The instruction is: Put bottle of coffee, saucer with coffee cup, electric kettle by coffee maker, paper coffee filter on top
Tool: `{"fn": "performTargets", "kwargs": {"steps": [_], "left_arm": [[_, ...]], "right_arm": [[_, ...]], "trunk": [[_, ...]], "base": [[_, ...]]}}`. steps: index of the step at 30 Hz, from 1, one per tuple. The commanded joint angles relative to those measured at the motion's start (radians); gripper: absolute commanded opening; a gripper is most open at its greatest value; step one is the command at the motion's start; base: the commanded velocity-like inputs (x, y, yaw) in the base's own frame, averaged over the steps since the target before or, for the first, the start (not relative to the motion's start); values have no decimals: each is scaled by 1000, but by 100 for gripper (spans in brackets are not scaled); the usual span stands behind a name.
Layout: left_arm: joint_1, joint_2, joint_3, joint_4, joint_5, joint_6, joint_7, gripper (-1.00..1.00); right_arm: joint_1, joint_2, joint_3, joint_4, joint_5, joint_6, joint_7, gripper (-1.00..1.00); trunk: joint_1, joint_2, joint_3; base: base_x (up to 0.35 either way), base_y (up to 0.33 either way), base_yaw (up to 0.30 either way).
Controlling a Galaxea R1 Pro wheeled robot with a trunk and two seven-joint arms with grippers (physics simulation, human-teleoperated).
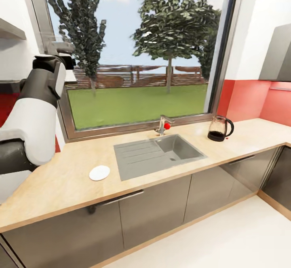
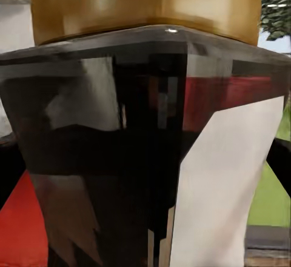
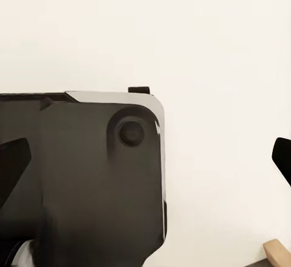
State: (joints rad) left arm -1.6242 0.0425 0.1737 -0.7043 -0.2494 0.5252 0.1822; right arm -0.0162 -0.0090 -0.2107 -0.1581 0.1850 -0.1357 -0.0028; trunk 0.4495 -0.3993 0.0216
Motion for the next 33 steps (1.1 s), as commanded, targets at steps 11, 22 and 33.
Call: {"fn": "performTargets", "kwargs": {"steps": [11, 22, 33], "left_arm": [[377, -76, 4, -89, 19, -235, -1, -100], [687, -77, -3, -310, 71, -312, -21, -100], [913, -65, 7, -452, 71, -312, -105, -100]], "right_arm": [[-1, 1, -7, 1, 10, -4, 0, 100], [-1, 0, -4, 1, 12, -51, 0, 100], [-1, 0, -8, 0, 10, -54, 0, 100]], "trunk": [[1, -1, 0], [1, -1, 0], [1, -1, 0]], "base": [[8, -1, 0], [0, 0, 0], [0, 0, 0]]}}
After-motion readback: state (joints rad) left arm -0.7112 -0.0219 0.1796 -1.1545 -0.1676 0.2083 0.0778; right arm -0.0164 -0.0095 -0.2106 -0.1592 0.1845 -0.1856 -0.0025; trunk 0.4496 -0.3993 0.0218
